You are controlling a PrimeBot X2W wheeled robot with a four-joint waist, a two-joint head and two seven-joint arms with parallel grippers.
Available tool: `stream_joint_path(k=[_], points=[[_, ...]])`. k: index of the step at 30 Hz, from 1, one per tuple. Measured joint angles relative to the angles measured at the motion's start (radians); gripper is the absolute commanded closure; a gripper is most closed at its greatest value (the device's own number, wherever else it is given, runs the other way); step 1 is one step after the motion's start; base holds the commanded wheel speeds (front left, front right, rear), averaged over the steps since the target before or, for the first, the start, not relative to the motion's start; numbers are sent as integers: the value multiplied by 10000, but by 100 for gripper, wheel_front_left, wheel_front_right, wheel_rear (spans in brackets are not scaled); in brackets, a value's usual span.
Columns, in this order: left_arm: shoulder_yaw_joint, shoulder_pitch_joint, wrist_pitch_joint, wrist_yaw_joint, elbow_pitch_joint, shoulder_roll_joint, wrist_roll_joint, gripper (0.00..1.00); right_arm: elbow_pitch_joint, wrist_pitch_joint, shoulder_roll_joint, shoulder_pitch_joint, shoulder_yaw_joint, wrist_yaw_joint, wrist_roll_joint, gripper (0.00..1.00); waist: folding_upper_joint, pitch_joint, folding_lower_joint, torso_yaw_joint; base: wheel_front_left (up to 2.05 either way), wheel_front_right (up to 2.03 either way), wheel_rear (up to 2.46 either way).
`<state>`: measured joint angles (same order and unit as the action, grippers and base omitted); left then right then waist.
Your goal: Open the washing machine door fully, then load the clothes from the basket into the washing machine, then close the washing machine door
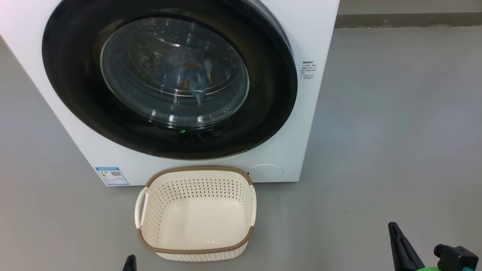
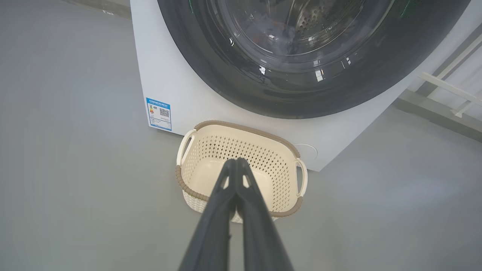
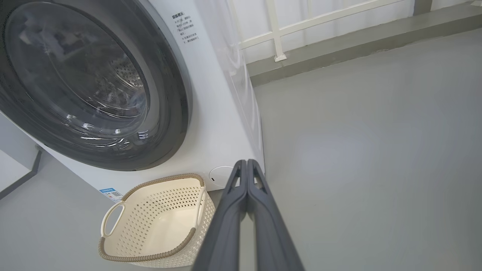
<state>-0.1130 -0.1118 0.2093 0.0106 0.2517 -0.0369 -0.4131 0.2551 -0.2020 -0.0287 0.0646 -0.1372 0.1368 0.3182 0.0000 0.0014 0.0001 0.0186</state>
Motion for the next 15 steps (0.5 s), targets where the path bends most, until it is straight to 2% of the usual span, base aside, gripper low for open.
stream_joint_path(k=[15], points=[[236,201,-435,134,15,-13,-1716,100,12,454,-4,-39,0,0,1789,100,0,2,-1,-27,0,0,0]])
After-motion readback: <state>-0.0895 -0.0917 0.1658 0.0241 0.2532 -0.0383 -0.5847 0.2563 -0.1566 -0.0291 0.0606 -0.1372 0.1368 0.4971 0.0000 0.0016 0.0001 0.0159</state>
